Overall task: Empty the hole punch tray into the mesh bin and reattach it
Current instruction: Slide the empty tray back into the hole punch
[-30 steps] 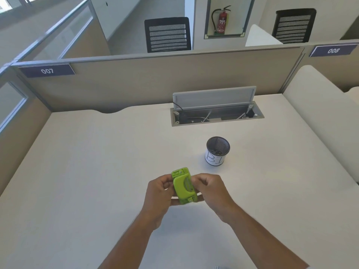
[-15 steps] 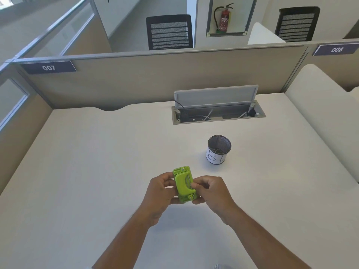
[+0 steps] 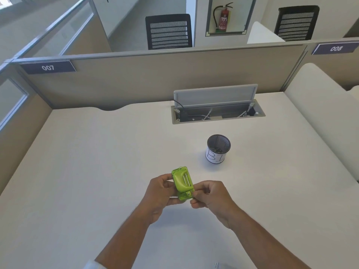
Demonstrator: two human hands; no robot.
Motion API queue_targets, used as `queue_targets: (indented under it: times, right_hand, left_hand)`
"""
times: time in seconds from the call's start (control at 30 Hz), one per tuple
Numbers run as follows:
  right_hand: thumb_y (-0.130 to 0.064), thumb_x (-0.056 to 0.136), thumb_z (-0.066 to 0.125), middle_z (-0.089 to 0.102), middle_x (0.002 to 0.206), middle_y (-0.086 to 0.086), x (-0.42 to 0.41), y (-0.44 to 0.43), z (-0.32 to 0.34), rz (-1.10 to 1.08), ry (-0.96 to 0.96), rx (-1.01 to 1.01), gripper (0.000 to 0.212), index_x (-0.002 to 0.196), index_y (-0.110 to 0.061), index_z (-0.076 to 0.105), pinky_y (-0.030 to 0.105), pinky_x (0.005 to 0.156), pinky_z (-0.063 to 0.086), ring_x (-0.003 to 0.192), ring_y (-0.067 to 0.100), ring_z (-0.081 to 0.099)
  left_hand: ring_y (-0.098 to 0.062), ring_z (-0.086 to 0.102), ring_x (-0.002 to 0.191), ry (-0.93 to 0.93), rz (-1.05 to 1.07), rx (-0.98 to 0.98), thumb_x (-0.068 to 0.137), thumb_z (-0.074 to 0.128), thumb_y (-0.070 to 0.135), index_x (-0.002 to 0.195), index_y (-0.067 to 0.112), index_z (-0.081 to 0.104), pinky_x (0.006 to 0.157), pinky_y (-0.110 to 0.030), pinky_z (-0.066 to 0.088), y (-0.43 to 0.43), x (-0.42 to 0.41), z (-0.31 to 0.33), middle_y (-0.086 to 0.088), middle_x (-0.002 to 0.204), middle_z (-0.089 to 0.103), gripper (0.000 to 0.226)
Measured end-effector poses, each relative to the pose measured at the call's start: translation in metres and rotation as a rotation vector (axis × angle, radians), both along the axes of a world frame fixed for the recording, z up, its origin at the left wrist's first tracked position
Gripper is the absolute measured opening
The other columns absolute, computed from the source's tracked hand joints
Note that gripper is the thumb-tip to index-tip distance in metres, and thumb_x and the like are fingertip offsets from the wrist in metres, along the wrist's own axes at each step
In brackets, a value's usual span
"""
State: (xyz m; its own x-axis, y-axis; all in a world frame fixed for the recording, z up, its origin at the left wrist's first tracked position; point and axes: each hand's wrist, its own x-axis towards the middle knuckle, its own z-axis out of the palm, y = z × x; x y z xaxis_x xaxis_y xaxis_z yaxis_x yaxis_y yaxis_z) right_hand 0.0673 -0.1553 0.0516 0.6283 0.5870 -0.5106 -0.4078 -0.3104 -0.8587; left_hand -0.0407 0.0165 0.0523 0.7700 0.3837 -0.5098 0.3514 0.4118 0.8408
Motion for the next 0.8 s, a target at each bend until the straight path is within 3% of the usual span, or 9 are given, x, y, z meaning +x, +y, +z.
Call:
queue_targets:
  times: [0.27, 0.4, 0.53, 0.67, 0.73, 0.8]
  right_hand:
    - [-0.020, 0.105, 0.059, 0.077, 0.086, 0.012, 0.014, 0.008, 0.010, 0.001, 0.087, 0.054, 0.027, 0.107, 0.002, 0.074, 0.038, 0.071, 0.062, 0.076, 0.024, 0.073]
    - [-0.017, 0.106, 0.060, 0.077, 0.086, 0.010, 0.022, 0.013, 0.011, 0.005, 0.032, 0.025, 0.022, 0.106, 0.002, 0.072, 0.034, 0.066, 0.062, 0.071, 0.022, 0.072]
    - [-0.014, 0.104, 0.061, 0.076, 0.078, 0.007, 0.024, 0.015, 0.006, 0.023, -0.056, -0.016, 0.019, 0.097, -0.003, 0.075, 0.033, 0.061, 0.061, 0.065, 0.018, 0.071]
    - [-0.014, 0.103, 0.062, 0.077, 0.076, 0.006, 0.021, 0.018, 0.004, -0.018, -0.093, -0.056, 0.021, 0.090, -0.007, 0.077, 0.039, 0.061, 0.065, 0.068, 0.020, 0.072]
    - [-0.020, 0.102, 0.061, 0.079, 0.081, 0.009, 0.018, 0.023, 0.001, -0.062, -0.185, -0.143, 0.025, 0.088, -0.007, 0.077, 0.044, 0.066, 0.066, 0.070, 0.024, 0.074]
    - [-0.030, 0.101, 0.063, 0.077, 0.081, 0.015, 0.012, 0.028, -0.004, -0.105, -0.406, -0.270, 0.034, 0.083, -0.003, 0.073, 0.043, 0.071, 0.061, 0.073, 0.032, 0.073]
  left_hand:
    - [-0.055, 0.077, 0.099, -0.017, -0.100, 0.066, 0.089, 0.077, -0.007, 0.112, 0.019, 0.085, 0.073, -0.045, 0.069, -0.007, -0.002, 0.003, -0.035, 0.112, 0.072, 0.036]
    - [-0.051, 0.080, 0.096, -0.024, -0.138, 0.067, 0.091, 0.080, -0.003, 0.115, 0.022, 0.085, 0.075, -0.047, 0.070, -0.011, -0.003, 0.002, -0.034, 0.110, 0.072, 0.034]
    - [-0.035, 0.082, 0.087, -0.021, -0.155, 0.073, 0.083, 0.082, 0.004, 0.114, 0.024, 0.085, 0.077, -0.048, 0.070, -0.013, -0.004, 0.001, -0.014, 0.094, 0.077, 0.037]
    - [-0.043, 0.082, 0.091, -0.012, -0.111, 0.076, 0.082, 0.081, 0.005, 0.114, 0.024, 0.085, 0.075, -0.047, 0.070, -0.014, -0.003, -0.005, -0.016, 0.096, 0.078, 0.037]
    - [-0.044, 0.083, 0.091, 0.009, -0.071, 0.070, 0.085, 0.079, 0.000, 0.114, 0.021, 0.085, 0.074, -0.046, 0.070, -0.013, -0.002, -0.011, -0.024, 0.102, 0.080, 0.036]
    - [-0.045, 0.083, 0.090, 0.035, -0.033, 0.050, 0.087, 0.076, -0.006, 0.115, 0.016, 0.083, 0.073, -0.045, 0.069, -0.010, -0.001, -0.017, -0.028, 0.103, 0.082, 0.036]
